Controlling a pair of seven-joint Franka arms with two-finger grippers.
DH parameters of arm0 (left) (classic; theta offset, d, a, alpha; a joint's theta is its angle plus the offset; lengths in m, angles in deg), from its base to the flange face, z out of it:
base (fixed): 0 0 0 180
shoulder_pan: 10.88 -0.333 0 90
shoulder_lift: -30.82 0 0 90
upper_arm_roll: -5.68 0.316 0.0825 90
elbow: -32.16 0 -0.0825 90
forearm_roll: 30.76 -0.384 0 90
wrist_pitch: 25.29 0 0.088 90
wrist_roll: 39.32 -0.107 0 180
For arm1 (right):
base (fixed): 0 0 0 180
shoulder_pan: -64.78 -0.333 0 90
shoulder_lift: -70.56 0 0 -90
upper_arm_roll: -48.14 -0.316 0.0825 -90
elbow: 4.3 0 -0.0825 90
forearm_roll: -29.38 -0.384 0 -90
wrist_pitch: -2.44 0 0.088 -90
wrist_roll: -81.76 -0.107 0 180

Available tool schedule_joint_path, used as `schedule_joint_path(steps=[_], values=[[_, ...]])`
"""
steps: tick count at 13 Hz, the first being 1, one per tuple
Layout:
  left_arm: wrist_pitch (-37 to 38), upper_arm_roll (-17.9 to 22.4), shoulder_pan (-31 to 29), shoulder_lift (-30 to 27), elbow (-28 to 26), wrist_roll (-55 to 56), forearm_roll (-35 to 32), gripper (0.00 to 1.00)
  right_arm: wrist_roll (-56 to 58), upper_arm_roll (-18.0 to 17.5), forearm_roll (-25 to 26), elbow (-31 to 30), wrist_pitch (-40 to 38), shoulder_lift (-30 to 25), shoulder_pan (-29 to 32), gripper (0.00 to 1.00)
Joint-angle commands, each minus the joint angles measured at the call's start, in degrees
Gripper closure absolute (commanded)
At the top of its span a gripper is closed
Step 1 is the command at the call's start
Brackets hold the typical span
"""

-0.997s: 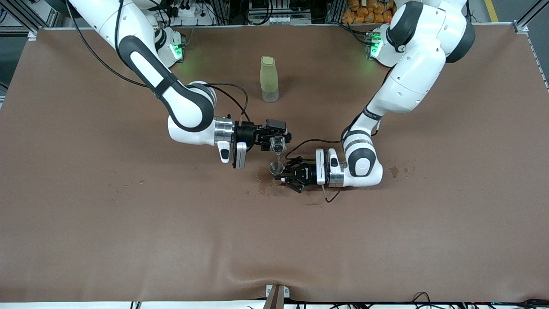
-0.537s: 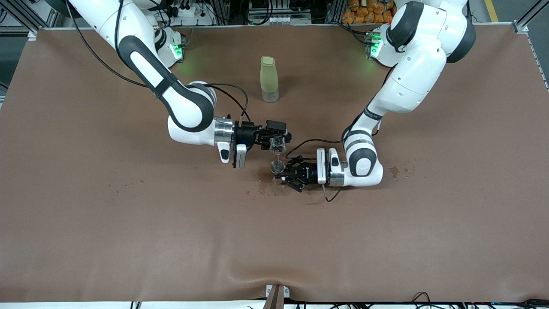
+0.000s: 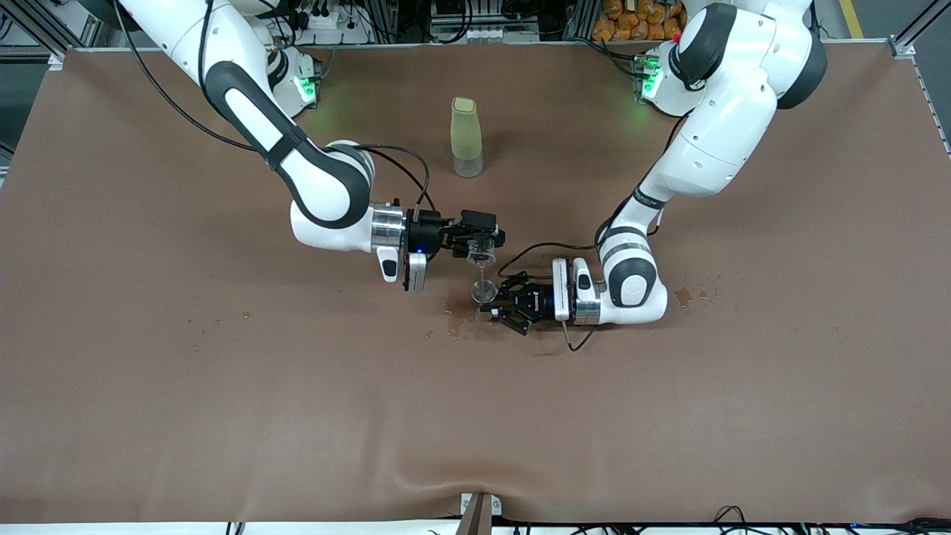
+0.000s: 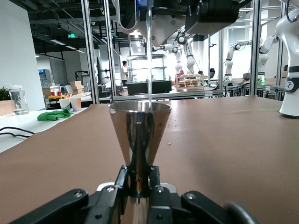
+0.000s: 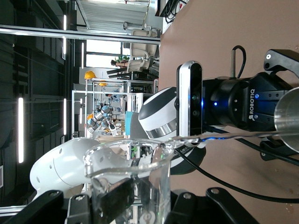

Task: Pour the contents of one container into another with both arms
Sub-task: 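Tilt the beaker with the right gripper, pouring into the jigger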

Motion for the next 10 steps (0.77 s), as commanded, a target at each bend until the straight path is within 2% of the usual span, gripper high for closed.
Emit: schedule_joint_path(steps=[1,10], values=[[0.85,-0.46,-0.28,-0.98,-1.2,-0.82,1.07,1.0,-2.34,0.31,-1.41,0.54,-0.25,-1.0,-0.53,1.0],[1.81,-0.55,-0.28,-1.86,-1.72,-0.29,0.98,1.0,-11.12,0.31,-1.41,1.77,-0.25,-0.73,-0.61,1.0]])
